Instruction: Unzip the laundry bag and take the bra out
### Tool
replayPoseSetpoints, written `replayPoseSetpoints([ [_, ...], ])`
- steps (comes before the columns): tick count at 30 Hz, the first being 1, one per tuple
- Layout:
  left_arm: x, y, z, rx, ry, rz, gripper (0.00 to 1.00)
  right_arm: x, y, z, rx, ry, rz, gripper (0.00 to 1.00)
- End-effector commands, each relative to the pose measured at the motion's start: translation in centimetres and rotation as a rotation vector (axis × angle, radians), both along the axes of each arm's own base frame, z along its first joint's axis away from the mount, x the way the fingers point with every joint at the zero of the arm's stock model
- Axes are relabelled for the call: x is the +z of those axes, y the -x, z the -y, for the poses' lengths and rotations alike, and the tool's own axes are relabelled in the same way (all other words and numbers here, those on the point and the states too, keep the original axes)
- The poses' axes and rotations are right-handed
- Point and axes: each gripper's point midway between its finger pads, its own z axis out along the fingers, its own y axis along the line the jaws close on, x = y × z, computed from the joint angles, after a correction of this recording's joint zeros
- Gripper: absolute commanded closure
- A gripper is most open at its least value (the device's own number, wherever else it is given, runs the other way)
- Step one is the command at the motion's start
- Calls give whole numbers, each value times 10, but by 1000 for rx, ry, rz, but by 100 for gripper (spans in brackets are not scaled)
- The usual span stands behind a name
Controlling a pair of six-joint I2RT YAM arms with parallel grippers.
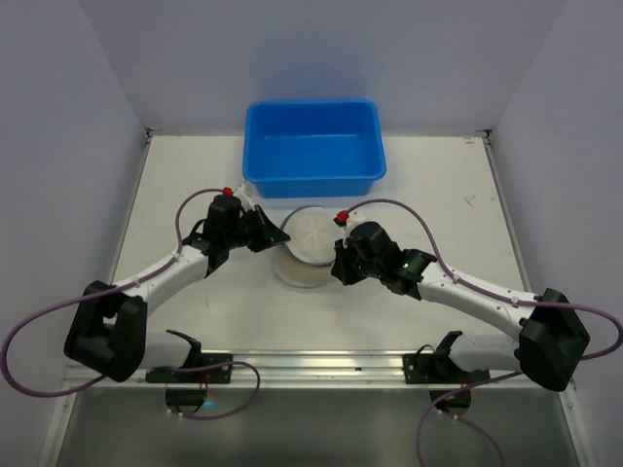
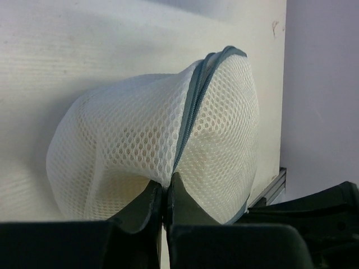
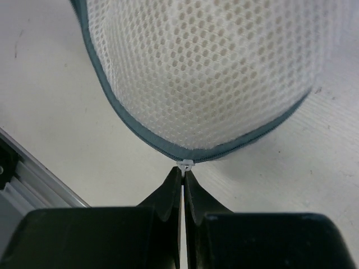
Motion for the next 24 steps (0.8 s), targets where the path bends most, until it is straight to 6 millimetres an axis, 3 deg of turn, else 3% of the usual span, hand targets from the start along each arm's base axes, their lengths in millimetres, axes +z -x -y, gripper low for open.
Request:
replayPoseSetpoints([
  [1,26,-27,9,-81,-16,98,98,18,4,-27,86,-75,-35,100],
  [3,27,-34,11,-69,-18,89,93,38,-4,-49,102,-148,-9,100],
  [4,32,-38,10,-55,-16,95,80,38,-4,-60,107,-164,-24,100],
  [6,39,-41,5,-18,-27,115,67,55,-13,-78,95,-231,7,100],
  [7,41,-39,-1,4,-26,112,50,54,-15,-86,75,-251,-9,100],
  [9,41,-36,-10,38,-21,108,33,63,-22,-100,68,-308,0,100],
  [10,40,-30,-19,68,-12,104,22,56,-20,-106,62,-304,-23,100],
  [11,33,-23,-26,83,-23,71,18,62,-22,-114,69,-332,-5,100],
  [15,27,-7,-41,133,-26,73,14,59,-18,-133,99,-321,4,100],
  [24,25,20,-12,49,88,47,23,49,-12,-145,122,-297,-5,100],
])
